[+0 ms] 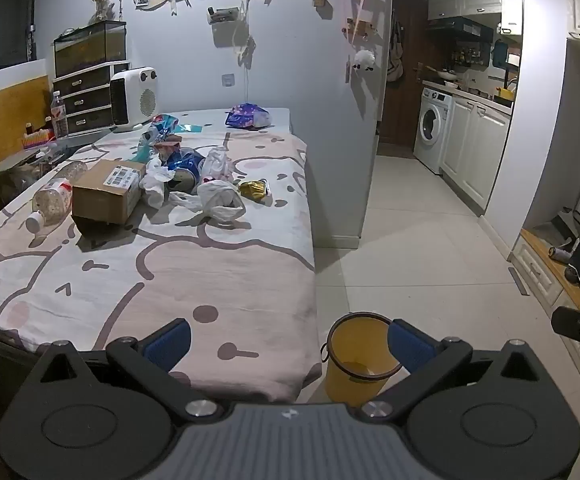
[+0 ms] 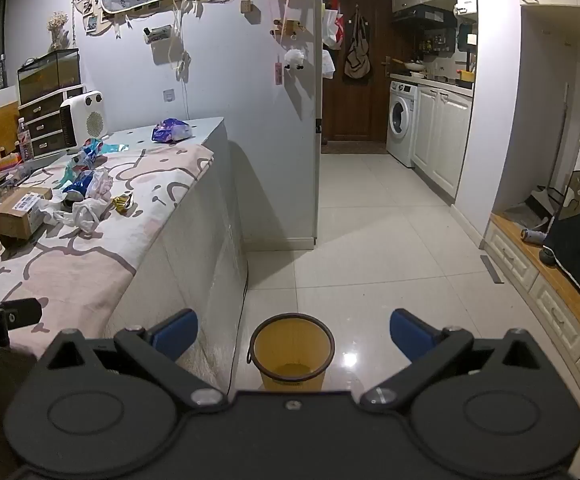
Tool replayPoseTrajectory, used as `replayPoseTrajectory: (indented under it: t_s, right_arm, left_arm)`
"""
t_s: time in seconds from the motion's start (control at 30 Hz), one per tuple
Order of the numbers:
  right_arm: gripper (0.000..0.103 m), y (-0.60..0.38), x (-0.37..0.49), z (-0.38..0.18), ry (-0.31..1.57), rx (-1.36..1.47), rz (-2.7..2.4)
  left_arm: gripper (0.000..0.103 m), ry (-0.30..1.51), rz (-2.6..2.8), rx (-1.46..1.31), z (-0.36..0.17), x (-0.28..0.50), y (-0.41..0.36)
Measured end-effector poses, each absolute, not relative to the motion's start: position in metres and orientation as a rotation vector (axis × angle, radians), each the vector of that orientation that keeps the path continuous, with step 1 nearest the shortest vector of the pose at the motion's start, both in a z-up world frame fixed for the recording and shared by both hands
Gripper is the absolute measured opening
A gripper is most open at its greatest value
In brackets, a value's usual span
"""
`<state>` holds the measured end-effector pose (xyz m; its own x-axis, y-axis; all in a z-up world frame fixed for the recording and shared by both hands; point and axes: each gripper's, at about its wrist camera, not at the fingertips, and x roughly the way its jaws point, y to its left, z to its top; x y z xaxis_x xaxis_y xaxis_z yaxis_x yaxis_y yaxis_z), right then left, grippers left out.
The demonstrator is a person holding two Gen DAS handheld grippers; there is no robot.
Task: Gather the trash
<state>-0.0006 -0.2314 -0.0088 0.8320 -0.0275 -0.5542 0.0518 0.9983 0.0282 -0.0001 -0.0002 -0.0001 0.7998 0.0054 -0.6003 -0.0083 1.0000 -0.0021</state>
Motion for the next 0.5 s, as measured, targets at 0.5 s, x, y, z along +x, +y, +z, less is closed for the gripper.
replayPoseTrajectory:
  t_s: [0.5]
  right_arm:
    - [0.103, -0.2322, -0.0016, -0.0085, 0.581, 0.044, -0.041]
  left_arm:
    - [0.103, 0.642, 0.005, -0.01, 0.0, -0.0001, -0.0001]
